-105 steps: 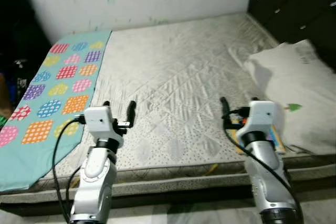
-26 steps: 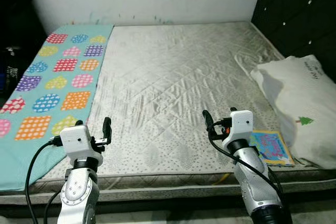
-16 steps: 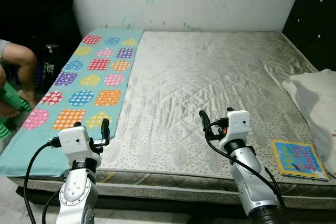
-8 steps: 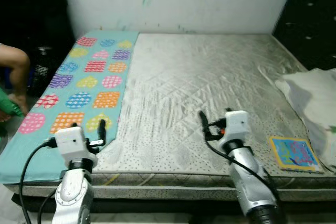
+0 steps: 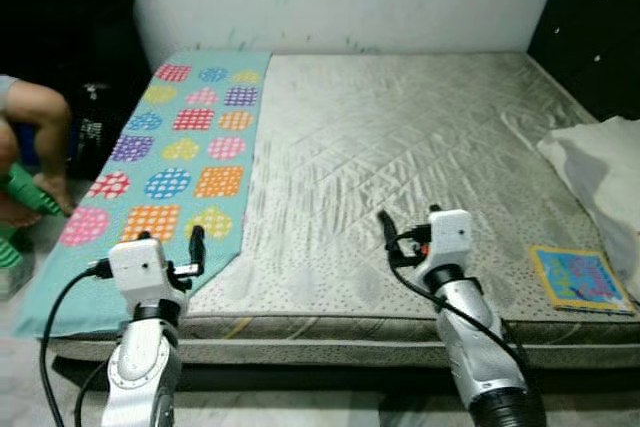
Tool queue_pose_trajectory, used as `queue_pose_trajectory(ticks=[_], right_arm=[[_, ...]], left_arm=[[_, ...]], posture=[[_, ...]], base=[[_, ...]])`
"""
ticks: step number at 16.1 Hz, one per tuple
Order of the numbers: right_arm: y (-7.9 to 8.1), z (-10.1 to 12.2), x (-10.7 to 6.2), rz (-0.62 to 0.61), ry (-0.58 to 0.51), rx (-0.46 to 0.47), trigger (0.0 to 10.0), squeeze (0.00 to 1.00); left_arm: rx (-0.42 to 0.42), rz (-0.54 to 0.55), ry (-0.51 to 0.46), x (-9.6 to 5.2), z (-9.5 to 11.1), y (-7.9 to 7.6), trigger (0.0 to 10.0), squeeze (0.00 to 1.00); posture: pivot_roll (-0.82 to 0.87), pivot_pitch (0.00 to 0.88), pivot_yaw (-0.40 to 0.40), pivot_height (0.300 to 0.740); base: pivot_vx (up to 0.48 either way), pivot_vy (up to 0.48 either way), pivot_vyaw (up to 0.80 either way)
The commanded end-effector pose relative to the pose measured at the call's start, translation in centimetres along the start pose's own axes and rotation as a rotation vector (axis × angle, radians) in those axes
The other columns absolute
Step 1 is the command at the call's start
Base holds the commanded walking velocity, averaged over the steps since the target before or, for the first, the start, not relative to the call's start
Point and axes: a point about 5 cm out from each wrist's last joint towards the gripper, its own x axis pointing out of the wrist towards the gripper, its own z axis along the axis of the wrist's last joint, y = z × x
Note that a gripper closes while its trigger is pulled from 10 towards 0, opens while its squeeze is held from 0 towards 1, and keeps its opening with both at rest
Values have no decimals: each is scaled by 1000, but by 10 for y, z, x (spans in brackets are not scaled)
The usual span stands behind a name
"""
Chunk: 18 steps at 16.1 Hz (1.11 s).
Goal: Clean up the room
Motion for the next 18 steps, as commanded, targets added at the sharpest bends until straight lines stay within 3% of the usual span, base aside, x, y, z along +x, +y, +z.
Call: queue_pose_trajectory(ticks=[1, 6, 18], right_arm=[[-8, 2, -1, -21, -5, -21, 10000, 0], [-8, 2, -1, -24, -6, -21, 10000, 0], [-9, 2, -1, -28, -2, -22, 10000, 0]], left_arm=[[-20, -62, -6, 0, 1, -9, 10000, 0], [-25, -90, -13, -2, 2, -11, 10000, 0], [-36, -110, -10, -1, 2, -13, 10000, 0]], posture=[[-42, 0, 71, 740], [-47, 0, 72, 740], [-51, 0, 75, 740]], base=[[0, 0, 0], [0, 0, 0], [308, 0, 0]])
